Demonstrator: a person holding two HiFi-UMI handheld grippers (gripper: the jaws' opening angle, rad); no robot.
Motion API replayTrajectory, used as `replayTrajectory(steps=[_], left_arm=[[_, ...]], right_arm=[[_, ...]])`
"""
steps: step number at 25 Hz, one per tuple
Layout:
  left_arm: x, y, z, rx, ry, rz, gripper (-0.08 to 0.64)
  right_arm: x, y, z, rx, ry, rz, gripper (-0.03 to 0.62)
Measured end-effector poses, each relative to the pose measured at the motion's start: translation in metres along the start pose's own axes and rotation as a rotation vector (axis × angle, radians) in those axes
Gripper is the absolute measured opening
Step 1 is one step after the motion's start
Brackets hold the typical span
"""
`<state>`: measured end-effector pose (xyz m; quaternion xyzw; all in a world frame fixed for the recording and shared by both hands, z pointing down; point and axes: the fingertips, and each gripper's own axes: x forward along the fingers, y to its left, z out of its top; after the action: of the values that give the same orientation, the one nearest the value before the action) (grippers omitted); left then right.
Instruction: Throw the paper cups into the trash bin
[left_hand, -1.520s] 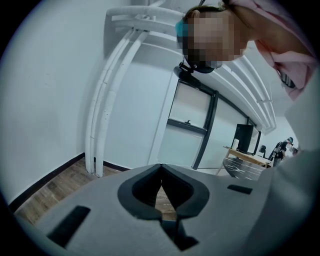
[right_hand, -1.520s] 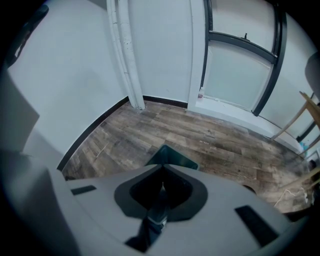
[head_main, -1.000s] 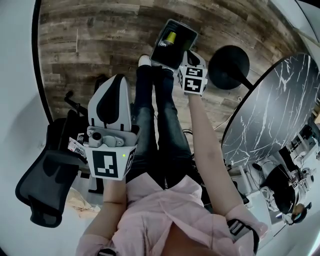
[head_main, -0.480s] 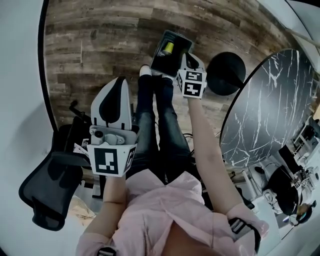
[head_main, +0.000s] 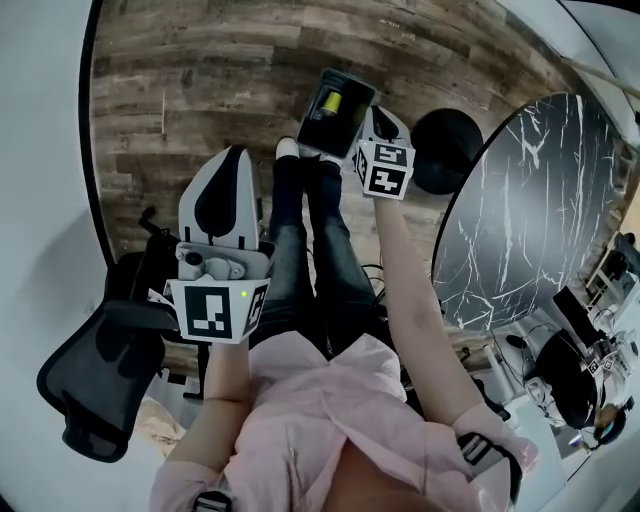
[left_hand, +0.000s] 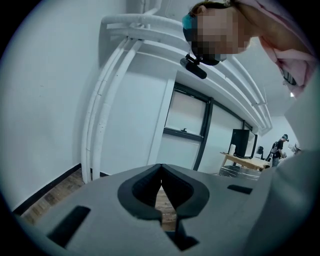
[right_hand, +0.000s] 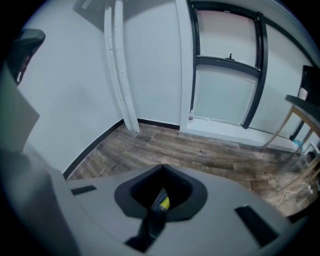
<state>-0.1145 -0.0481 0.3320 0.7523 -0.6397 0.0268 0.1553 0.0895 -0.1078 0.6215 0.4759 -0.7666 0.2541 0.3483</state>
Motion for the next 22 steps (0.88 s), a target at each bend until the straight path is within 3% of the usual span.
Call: replayTrajectory(steps=[13, 22], left_arm=[[-0.004, -0.015, 0.039, 0.008, -0.045, -0.004, 0.015], [-0.011, -0.033, 0.07, 0.004, -0.071, -0.047, 0.015]], right_arm=[[-0.043, -0.006, 0.05, 0.003, -0.103, 0.007, 0.031], [-0.08, -0.001, 0.084, 0.008, -0.187, 0.038, 0.029]])
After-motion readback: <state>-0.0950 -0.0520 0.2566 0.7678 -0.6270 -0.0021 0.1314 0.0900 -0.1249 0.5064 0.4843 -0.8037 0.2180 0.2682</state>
